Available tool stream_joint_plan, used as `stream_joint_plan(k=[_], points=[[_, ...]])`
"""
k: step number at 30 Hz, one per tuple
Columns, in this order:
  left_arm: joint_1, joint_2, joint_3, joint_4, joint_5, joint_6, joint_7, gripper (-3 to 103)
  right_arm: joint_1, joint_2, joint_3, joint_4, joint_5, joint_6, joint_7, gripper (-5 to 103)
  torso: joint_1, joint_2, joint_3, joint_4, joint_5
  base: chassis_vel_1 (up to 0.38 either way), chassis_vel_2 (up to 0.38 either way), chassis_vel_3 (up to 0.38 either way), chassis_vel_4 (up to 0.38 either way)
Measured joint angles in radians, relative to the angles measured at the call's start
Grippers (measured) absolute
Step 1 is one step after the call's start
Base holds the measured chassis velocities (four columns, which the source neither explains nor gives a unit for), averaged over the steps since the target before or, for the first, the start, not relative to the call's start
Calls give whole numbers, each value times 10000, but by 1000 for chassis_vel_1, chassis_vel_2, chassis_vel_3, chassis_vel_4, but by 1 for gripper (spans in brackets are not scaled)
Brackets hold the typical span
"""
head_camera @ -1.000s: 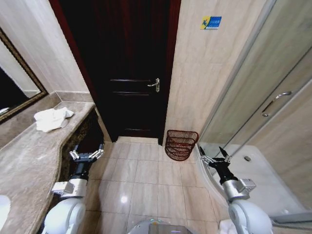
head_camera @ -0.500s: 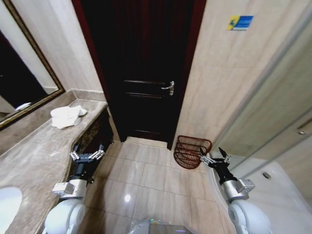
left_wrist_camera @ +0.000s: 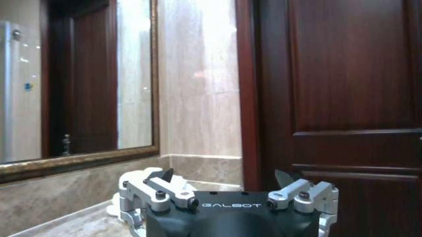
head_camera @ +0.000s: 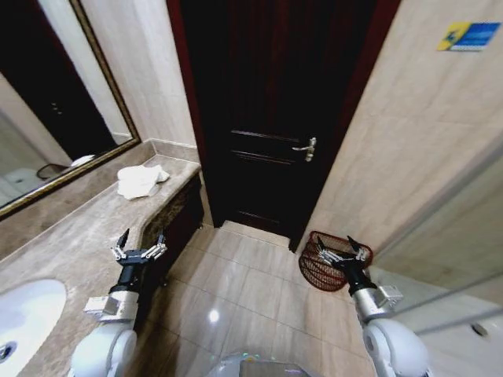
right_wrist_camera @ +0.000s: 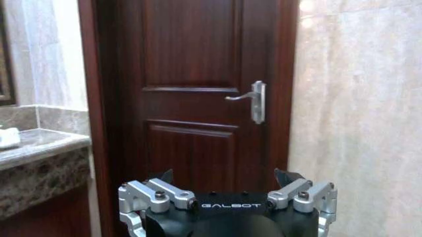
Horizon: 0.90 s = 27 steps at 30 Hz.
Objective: Discard the used towel into the hamper.
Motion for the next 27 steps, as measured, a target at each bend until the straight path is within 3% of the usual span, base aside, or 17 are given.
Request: stream_joint_plan(k=[27], points=[[-48,-56,-32,122,-12,203,-1,100,258,15,-234,-96,-170,-121,45,100,1,0,0,2,0,-26,114,118,-22]])
